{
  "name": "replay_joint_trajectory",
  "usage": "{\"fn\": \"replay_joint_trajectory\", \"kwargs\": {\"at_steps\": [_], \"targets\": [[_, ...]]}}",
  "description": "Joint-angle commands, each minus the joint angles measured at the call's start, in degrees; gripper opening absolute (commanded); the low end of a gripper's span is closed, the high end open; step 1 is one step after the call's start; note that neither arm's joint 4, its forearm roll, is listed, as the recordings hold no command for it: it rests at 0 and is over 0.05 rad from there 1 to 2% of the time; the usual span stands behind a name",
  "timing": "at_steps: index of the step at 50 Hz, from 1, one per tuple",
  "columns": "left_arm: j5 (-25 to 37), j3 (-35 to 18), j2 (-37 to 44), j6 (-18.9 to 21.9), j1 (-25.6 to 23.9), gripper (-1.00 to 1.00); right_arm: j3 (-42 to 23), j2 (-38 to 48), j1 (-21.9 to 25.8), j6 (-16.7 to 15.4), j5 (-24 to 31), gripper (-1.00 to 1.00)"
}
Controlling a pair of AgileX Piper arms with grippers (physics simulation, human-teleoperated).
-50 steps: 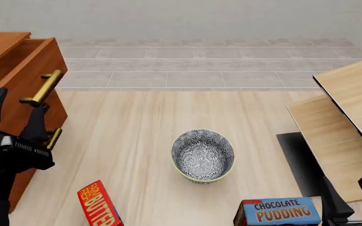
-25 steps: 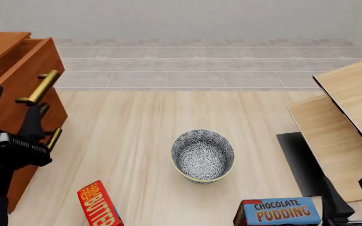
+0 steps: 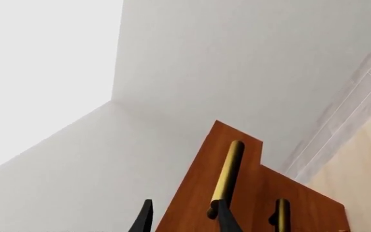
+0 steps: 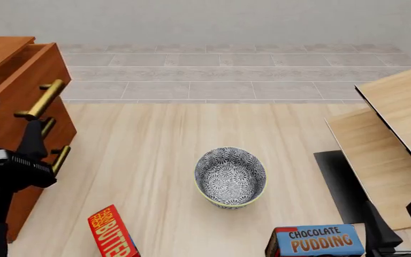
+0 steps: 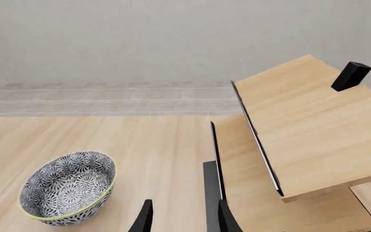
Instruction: Close the top drawer of the cabinet.
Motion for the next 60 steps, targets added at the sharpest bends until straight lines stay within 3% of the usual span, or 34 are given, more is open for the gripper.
{"fn": "replay_joint_trajectory", "kwargs": {"at_steps": [1,60], "targets": [[0.0,-0.2,0.7,0.1,1.2,1.00,0.0,0.0,0.0,-0.1,-0.1,1.00],[0.0,-2.4,3.7,0.6,6.8,1.00,0.0,0.0,0.6,-0.4,-0.4,1.00]]}}
